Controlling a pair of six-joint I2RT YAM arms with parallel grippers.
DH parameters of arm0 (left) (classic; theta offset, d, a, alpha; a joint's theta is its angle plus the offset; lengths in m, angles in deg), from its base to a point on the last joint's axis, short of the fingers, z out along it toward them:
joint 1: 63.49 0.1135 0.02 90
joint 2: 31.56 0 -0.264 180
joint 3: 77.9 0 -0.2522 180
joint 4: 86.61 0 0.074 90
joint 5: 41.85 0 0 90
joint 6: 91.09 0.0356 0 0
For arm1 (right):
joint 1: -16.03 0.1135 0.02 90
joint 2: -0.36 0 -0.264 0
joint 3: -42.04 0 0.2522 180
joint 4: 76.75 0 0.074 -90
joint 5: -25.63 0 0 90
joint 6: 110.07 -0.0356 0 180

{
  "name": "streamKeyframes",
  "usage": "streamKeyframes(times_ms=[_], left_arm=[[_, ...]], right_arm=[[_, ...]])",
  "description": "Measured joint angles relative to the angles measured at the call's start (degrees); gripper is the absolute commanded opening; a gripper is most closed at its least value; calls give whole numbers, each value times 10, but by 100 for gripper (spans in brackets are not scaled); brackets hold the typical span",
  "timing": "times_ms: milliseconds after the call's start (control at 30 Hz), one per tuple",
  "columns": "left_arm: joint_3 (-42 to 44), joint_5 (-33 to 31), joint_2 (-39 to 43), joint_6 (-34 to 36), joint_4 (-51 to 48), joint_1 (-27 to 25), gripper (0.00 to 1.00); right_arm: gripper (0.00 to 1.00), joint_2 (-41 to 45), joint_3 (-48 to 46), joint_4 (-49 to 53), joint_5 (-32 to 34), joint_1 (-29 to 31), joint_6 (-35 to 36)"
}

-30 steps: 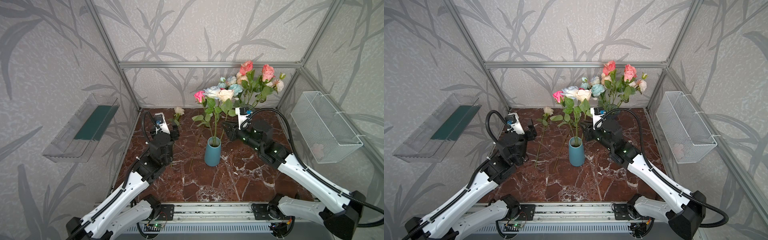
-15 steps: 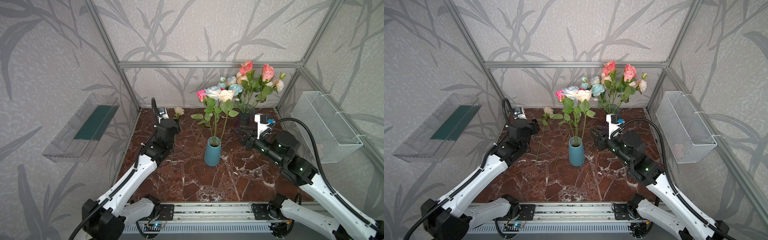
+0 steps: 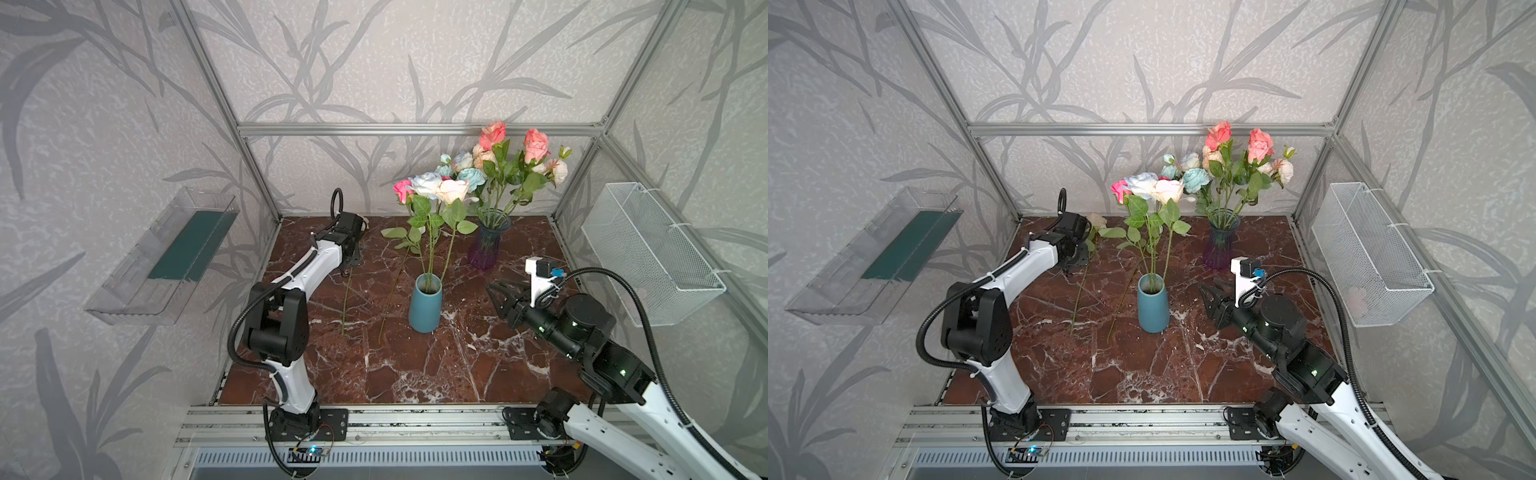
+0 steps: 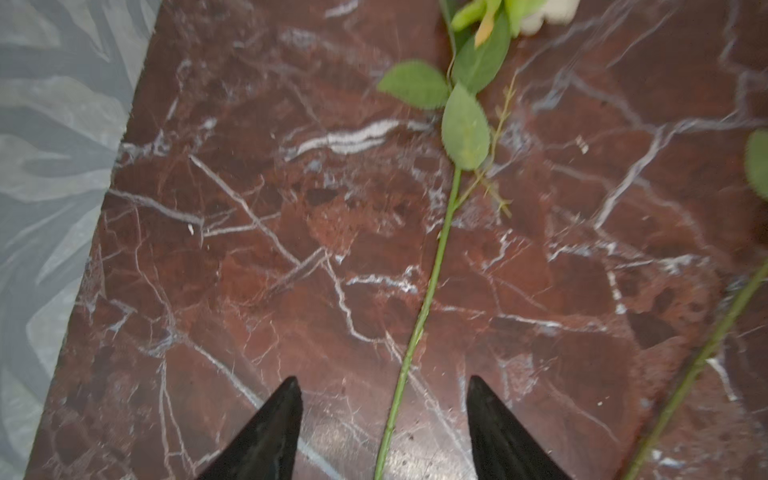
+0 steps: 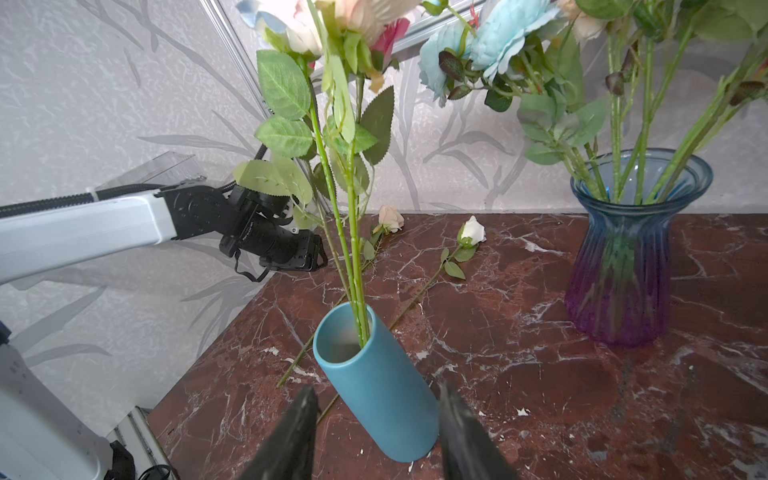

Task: Arrange the flowers into the vase
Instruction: 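Close left gripper on the stem of the pale pink-cream rose on the table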

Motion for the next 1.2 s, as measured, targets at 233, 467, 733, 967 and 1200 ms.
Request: streamKeyframes(times_ms=[233, 467, 733, 967, 1200], left_arm=[[85, 57, 46, -57, -24, 0, 59], [241, 110, 106, -109, 1, -1, 53], [299, 126, 106, -129, 47, -16, 43], [310, 111, 101, -140, 66, -47, 31], [322, 89, 100, -145, 82, -64, 15]], right_arm=[[48, 6, -27, -7, -7, 0, -13], [48, 8, -50, -23, -16, 0, -19], [48, 23, -73, -28, -17, -2, -25], [48, 31, -74, -28, -16, -3, -28], [48, 41, -74, -27, -9, -3, -29]])
